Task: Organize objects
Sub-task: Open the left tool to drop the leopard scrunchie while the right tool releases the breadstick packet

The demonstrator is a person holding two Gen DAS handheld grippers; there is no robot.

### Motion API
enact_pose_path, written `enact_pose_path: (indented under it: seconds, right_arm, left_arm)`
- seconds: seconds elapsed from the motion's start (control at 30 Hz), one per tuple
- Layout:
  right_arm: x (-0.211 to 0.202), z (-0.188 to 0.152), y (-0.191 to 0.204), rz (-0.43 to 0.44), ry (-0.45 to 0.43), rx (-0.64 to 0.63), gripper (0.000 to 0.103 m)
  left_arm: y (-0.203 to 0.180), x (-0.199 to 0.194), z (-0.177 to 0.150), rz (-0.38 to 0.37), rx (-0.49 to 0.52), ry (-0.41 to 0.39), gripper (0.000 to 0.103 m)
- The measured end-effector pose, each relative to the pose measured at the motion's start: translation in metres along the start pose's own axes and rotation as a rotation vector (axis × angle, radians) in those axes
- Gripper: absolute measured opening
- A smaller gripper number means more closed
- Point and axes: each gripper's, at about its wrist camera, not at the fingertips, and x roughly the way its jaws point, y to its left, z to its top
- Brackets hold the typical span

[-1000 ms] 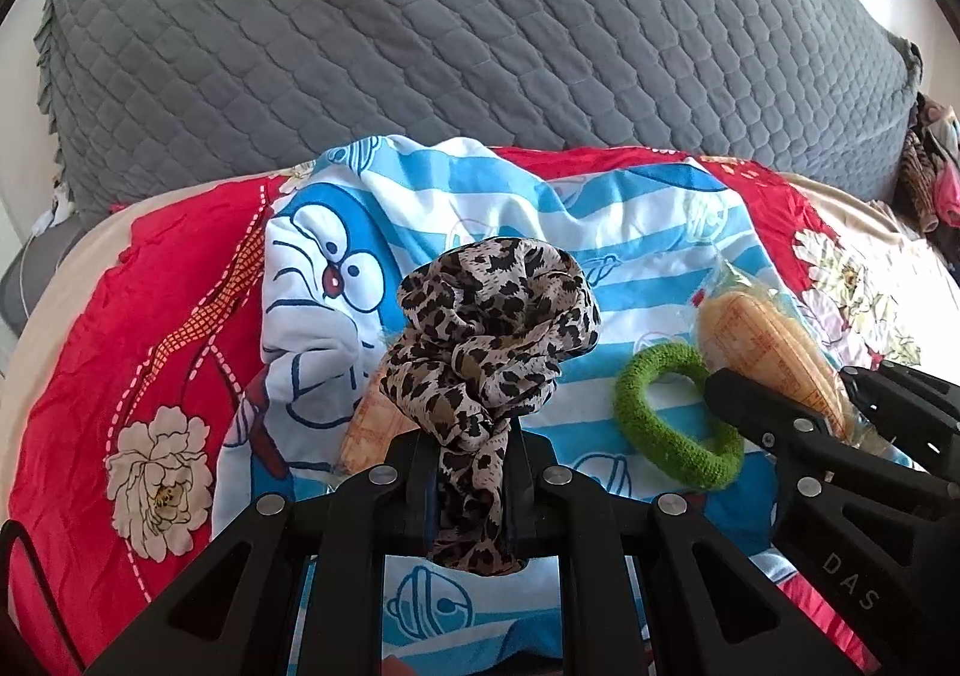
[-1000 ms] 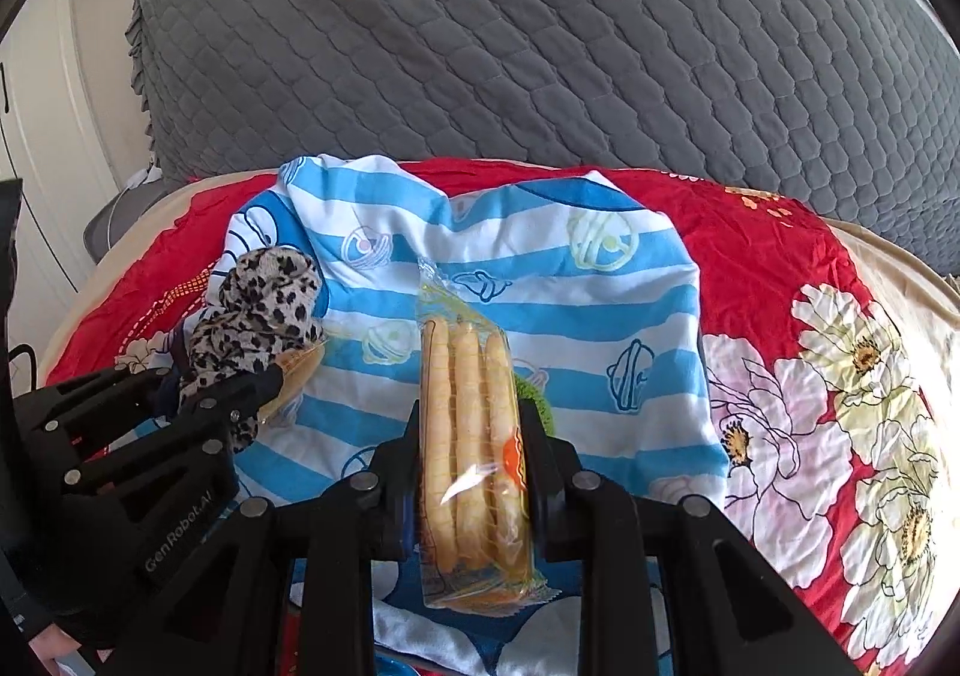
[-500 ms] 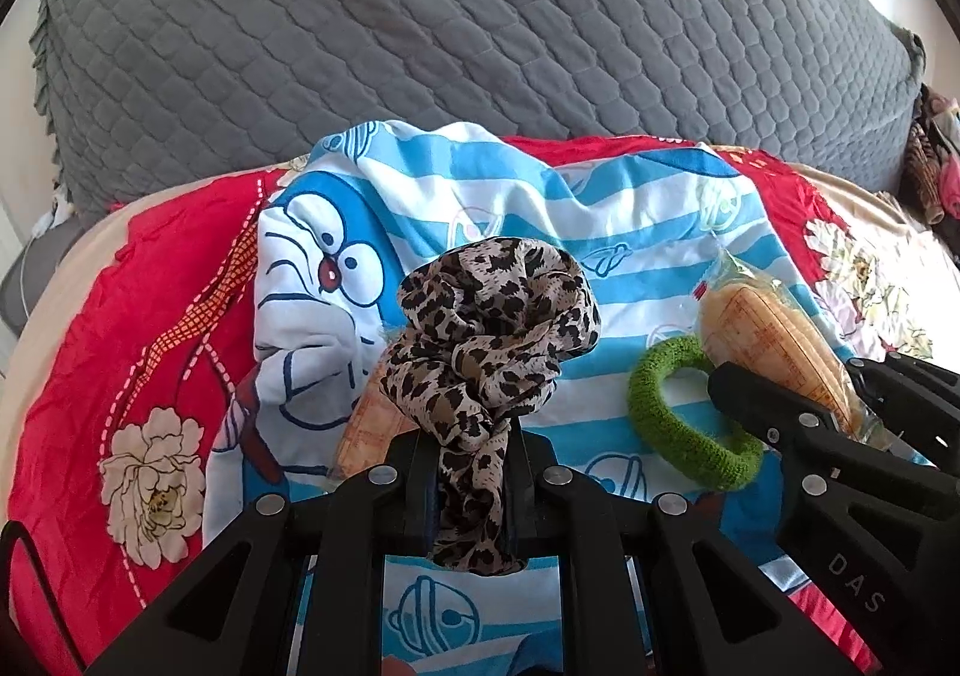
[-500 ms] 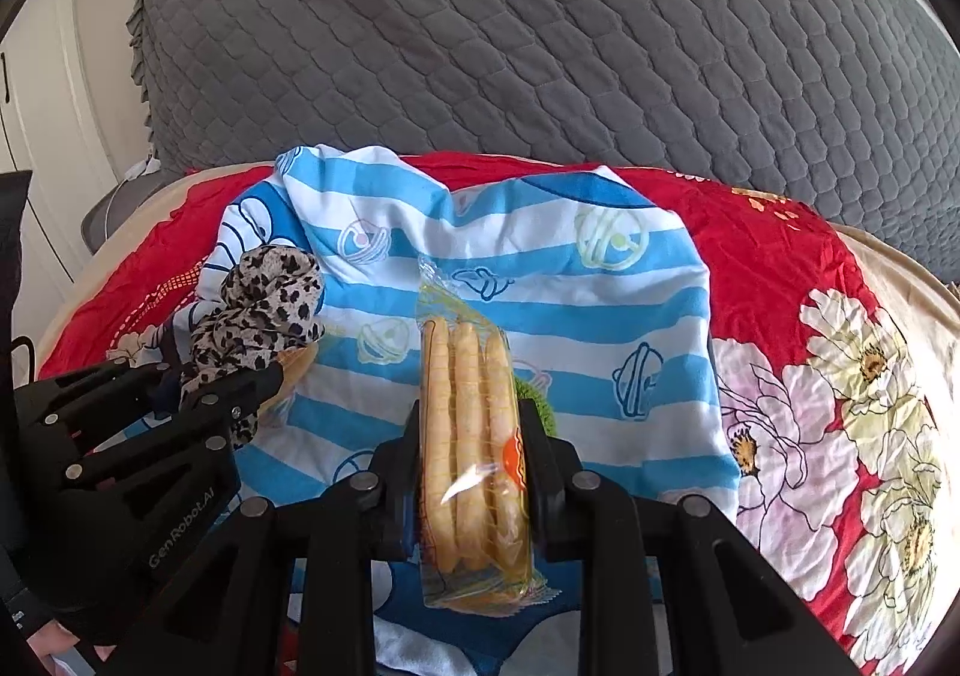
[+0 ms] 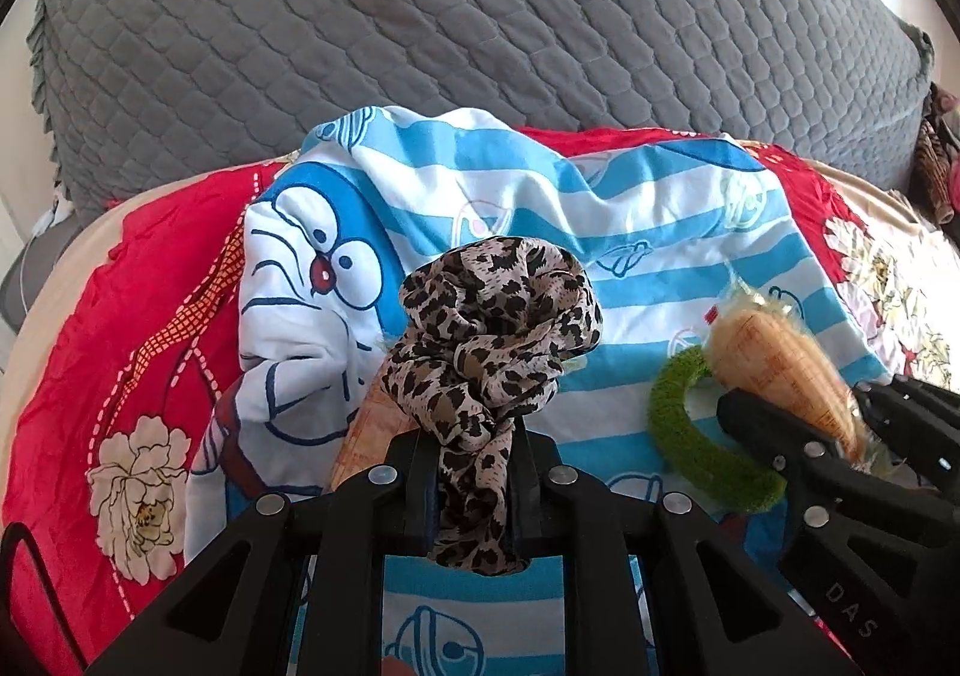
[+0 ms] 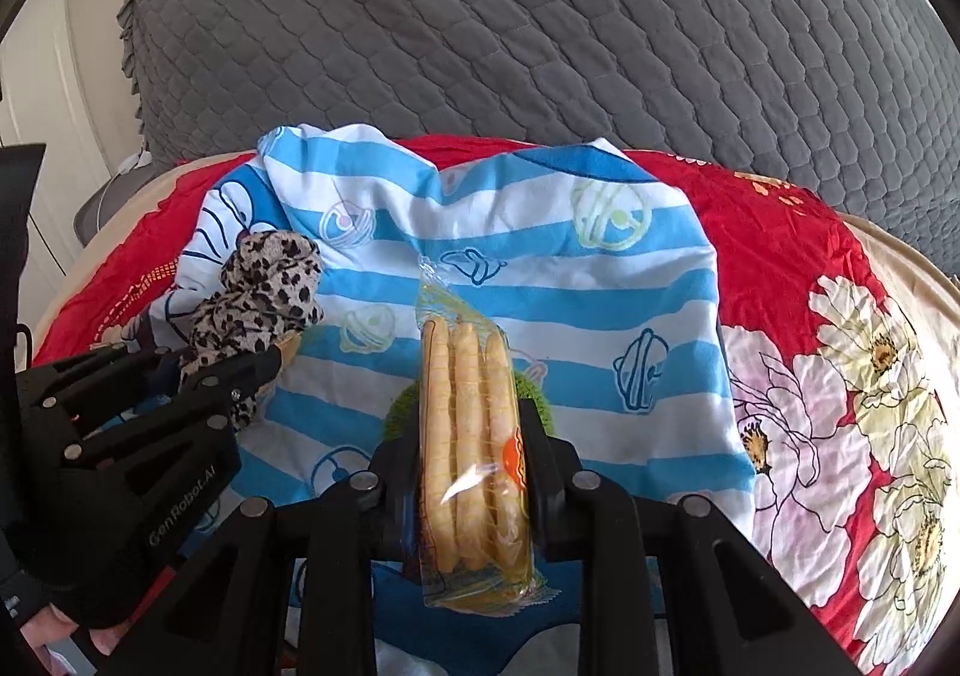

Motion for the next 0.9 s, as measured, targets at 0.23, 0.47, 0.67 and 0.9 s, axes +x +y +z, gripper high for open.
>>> enact_pose_path:
  seconds: [0.23, 0.47, 0.67, 0.9]
  right_arm:
    - [0.007, -0.002, -0.003, 0.002, 0.015, 0.006, 0.027]
    - [0.01, -0.001, -0.002, 0.002, 0.021, -0.004, 0.027]
    - [0.009, -0.003, 0.0, -0.011, 0.02, -0.024, 0.027]
    - [0.006, -0.004, -0.002, -0.01, 0.027, -0.028, 0.037]
  left_arm:
    - [-0.009, 0.008, -0.008, 0.007, 0.025, -0.011, 0.022]
    - [-0.015, 0.013, -0.011, 0.0, 0.039, -0.015, 0.023]
    - [-0.015, 0.014, -0.012, -0.001, 0.038, -0.017, 0.025]
    - [-0.013, 0.01, -0.015, -0.006, 0.044, -0.016, 0.04]
